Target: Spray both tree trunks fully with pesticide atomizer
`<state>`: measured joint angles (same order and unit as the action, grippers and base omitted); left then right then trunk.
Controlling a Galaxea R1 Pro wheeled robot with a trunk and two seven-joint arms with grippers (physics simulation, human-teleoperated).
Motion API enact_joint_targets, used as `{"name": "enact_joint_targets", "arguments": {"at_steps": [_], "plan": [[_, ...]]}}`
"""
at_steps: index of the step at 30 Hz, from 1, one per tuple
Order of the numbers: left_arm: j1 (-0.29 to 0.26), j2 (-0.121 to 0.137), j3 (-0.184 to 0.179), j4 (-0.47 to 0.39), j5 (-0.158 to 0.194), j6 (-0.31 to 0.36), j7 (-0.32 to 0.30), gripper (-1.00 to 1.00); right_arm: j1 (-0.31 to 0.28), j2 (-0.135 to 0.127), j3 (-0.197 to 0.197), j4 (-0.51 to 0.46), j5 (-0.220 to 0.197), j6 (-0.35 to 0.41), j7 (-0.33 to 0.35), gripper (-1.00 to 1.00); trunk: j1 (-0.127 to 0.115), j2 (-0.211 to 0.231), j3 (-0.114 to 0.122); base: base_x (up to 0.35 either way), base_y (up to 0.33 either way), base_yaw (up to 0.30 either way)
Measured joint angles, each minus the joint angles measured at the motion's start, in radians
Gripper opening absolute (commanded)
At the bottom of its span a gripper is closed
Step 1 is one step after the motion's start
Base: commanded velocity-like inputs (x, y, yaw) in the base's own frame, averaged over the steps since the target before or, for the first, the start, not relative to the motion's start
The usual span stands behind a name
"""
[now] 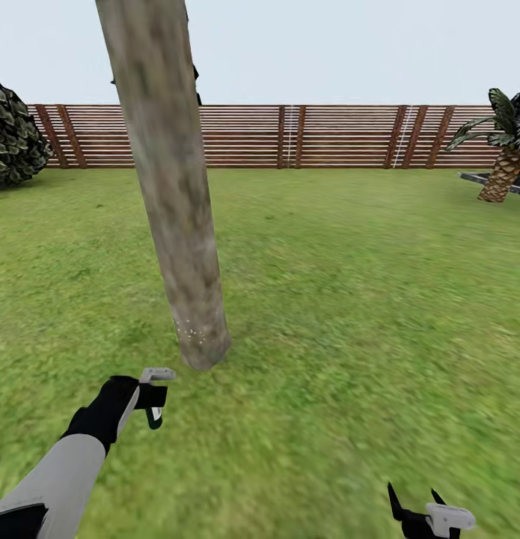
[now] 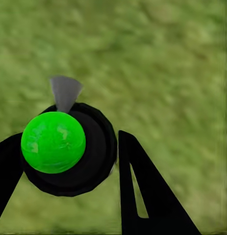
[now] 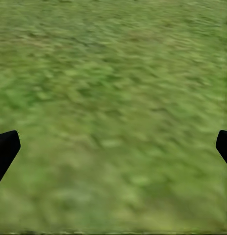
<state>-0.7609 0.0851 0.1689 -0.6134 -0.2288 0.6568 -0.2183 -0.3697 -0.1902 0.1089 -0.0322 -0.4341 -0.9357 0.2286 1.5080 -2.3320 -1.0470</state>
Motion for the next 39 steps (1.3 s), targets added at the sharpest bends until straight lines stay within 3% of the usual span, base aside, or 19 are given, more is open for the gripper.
{"name": "enact_joint_targets", "arguments": {"at_steps": [7, 17, 26, 32, 39], "plan": [[-0.002, -0.008, 0.002, -0.010, -0.003, 0.000, 0.000, -1.00, 0.000, 0.001, 0.000, 0.000, 0.000, 0.000, 0.000, 1.00, 0.000, 0.000, 0.000, -0.092, 0.000, 0.000], [-0.028, 0.015, 0.006, -0.013, -0.004, 0.045, 0.000, -1.00, 0.000, 0.002, 0.000, 0.000, 0.002, 0.001, 0.000, 1.00, 0.000, 0.000, 0.000, -0.001, 0.000, 0.000], [-0.026, -0.031, -0.002, -0.029, -0.003, 0.047, -0.001, -1.00, 0.000, 0.002, 0.000, 0.000, 0.002, 0.001, 0.000, 1.00, 0.000, 0.000, 0.000, 0.224, 0.000, 0.000], [-0.018, -0.029, -0.002, -0.031, -0.005, 0.047, -0.001, -1.00, 0.000, 0.002, 0.000, 0.000, 0.002, 0.001, 0.000, 1.00, 0.000, 0.000, 0.000, 0.287, 0.000, -0.011], [-0.016, -0.010, 0.005, -0.034, -0.005, 0.047, -0.001, -1.00, 0.000, 0.002, 0.000, 0.000, 0.002, 0.001, 0.000, 1.00, 0.000, 0.000, 0.000, -0.070, 0.000, -0.151]]}}
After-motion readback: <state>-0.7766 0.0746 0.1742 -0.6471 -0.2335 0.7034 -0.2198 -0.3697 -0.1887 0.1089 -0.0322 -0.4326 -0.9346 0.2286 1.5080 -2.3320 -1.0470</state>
